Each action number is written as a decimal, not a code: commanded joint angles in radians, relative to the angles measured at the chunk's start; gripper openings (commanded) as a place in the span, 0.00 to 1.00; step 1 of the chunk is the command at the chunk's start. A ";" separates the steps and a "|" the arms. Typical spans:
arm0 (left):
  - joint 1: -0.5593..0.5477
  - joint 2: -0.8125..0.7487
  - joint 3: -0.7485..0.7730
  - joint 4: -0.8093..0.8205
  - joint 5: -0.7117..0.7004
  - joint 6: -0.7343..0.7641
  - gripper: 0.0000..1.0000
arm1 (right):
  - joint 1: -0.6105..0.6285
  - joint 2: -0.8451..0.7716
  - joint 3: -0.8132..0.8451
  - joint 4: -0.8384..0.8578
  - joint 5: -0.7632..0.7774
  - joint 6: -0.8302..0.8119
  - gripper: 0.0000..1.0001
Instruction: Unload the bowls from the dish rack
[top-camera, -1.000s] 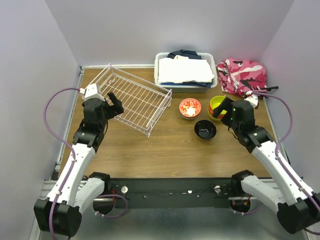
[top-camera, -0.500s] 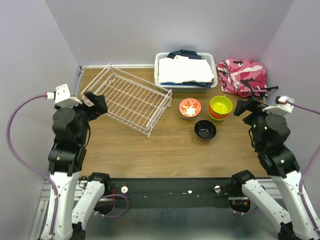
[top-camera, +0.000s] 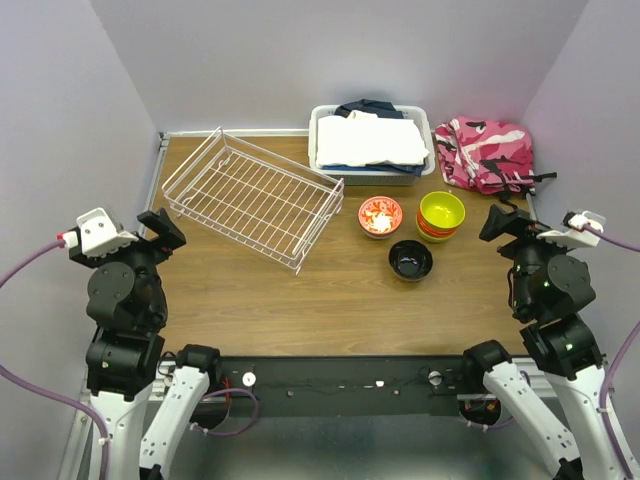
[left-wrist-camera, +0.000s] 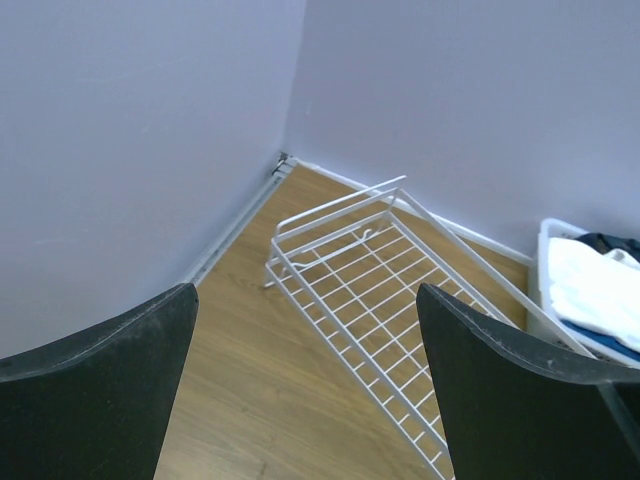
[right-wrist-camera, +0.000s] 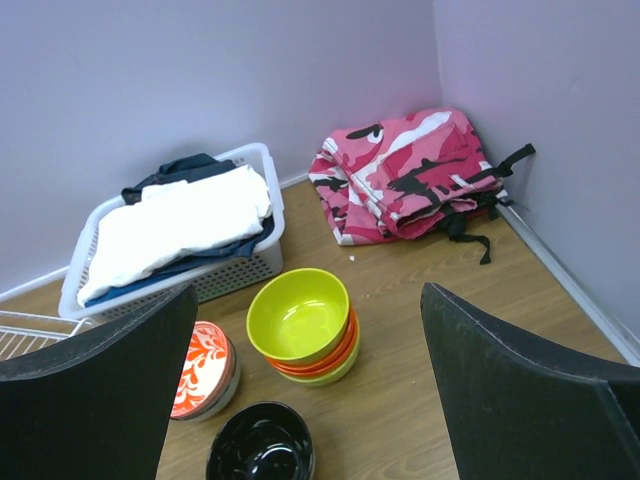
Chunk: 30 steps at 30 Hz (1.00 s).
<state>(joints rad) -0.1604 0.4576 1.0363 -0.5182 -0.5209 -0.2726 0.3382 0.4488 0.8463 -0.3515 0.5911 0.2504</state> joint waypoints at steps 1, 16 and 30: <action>-0.008 -0.062 -0.136 0.082 -0.129 0.004 0.99 | -0.002 -0.061 -0.087 0.075 0.055 -0.045 1.00; -0.013 -0.129 -0.400 0.210 -0.212 -0.097 0.99 | -0.002 -0.125 -0.193 0.111 0.076 -0.048 1.00; -0.021 -0.112 -0.433 0.245 -0.180 -0.109 0.99 | -0.002 -0.110 -0.245 0.118 0.069 -0.025 1.00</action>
<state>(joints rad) -0.1726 0.3416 0.6075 -0.3141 -0.6888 -0.3641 0.3382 0.3298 0.6121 -0.2558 0.6392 0.2157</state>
